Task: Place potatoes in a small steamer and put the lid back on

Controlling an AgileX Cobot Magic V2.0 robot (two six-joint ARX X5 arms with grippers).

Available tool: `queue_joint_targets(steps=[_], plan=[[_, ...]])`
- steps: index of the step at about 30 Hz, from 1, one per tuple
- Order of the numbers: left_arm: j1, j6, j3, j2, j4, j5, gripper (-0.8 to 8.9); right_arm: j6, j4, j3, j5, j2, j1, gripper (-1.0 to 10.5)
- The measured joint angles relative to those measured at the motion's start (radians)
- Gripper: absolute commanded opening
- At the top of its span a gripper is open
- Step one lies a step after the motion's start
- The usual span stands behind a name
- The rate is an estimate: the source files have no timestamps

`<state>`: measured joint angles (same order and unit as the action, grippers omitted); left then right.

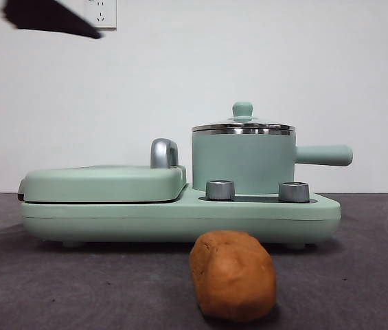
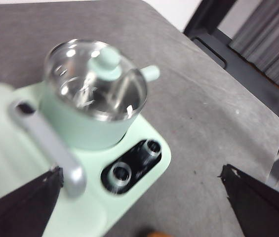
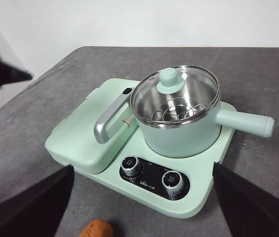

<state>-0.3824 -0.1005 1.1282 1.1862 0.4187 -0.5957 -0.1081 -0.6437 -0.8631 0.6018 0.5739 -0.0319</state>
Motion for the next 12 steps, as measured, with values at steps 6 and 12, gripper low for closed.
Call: queue_joint_targets(steps=[6, 12], plan=[[-0.075, 0.04, 0.256, 0.232, 0.082, 0.002, 5.21, 0.0, 0.0, 0.0, 0.0, 0.0, 0.0, 4.5], [-0.141, 0.085, 0.515, 0.471, 0.169, 0.122, 5.22, 0.0, 0.0, 0.0, 0.0, 0.0, 0.0, 4.5]])
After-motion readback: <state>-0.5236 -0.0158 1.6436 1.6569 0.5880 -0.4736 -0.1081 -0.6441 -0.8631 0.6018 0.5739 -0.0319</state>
